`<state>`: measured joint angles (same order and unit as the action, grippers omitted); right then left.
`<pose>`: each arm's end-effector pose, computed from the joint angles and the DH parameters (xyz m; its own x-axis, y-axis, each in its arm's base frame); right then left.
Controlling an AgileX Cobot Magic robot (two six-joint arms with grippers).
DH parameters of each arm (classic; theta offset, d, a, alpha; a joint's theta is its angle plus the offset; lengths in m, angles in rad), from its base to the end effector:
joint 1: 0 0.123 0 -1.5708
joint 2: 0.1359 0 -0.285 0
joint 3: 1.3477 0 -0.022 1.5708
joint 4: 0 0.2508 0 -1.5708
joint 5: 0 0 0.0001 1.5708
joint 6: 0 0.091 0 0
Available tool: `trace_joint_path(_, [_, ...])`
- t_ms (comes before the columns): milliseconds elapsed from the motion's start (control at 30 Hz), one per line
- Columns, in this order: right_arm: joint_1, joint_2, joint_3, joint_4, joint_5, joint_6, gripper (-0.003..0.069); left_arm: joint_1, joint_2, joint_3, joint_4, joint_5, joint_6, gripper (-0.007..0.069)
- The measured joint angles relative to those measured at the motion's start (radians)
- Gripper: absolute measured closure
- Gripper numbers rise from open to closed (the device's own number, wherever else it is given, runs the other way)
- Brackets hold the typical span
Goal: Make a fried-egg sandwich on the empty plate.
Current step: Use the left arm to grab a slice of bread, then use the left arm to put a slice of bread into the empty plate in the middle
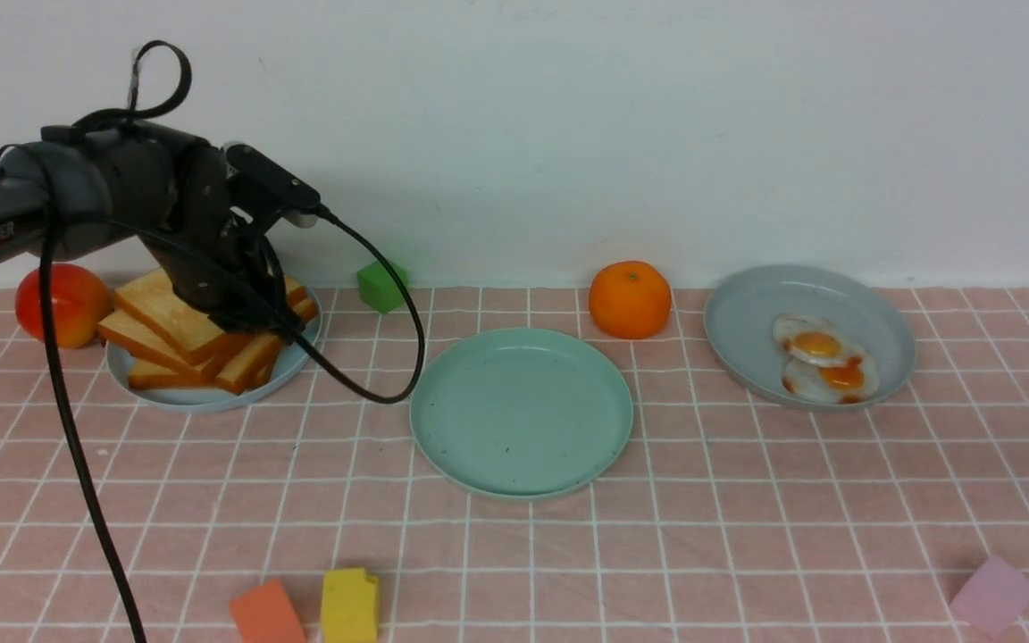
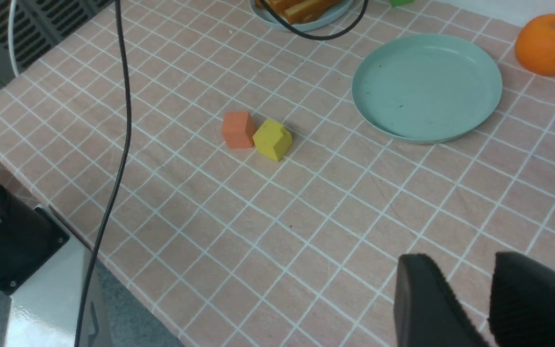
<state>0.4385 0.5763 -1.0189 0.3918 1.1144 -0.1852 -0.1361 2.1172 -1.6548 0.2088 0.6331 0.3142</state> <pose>0.0431 0.0547 0.4100 -0.4719 -0.2266 -0.8520 -0.6654 0.7255 0.1756 0.4672 -0.0527 0.1968 -0.7052 0.5622 -0.4321 0.4479 0.8256 0.3432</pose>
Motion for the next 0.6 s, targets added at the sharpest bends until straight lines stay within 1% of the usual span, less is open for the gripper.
trace_joint_path(67, [0.000, 0.000, 0.000, 0.006, 0.000, 0.000, 0.0424, 0.000, 0.000, 0.000, 0.000, -0.001, 0.000, 0.0566])
trace_joint_path(333, [0.000, 0.000, 0.000, 0.013, 0.003, 0.000, 0.0424, 0.000, -0.044, 0.000, -0.007, 0.012, -0.003, 0.0568])
trace_joint_path(467, [0.000, 0.000, 0.000, 0.013, 0.003, 0.000, 0.0424, -0.004, -0.151, 0.001, -0.031, 0.022, -0.006, 0.0568])
trace_joint_path(533, [0.000, 0.000, 0.000, 0.009, 0.003, 0.000, 0.0424, -0.018, -0.208, 0.001, -0.057, 0.041, -0.007, 0.0568])
trace_joint_path(600, [0.000, 0.000, 0.000, -0.004, 0.003, 0.000, 0.0424, -0.055, -0.249, 0.001, -0.085, 0.068, -0.007, 0.0568])
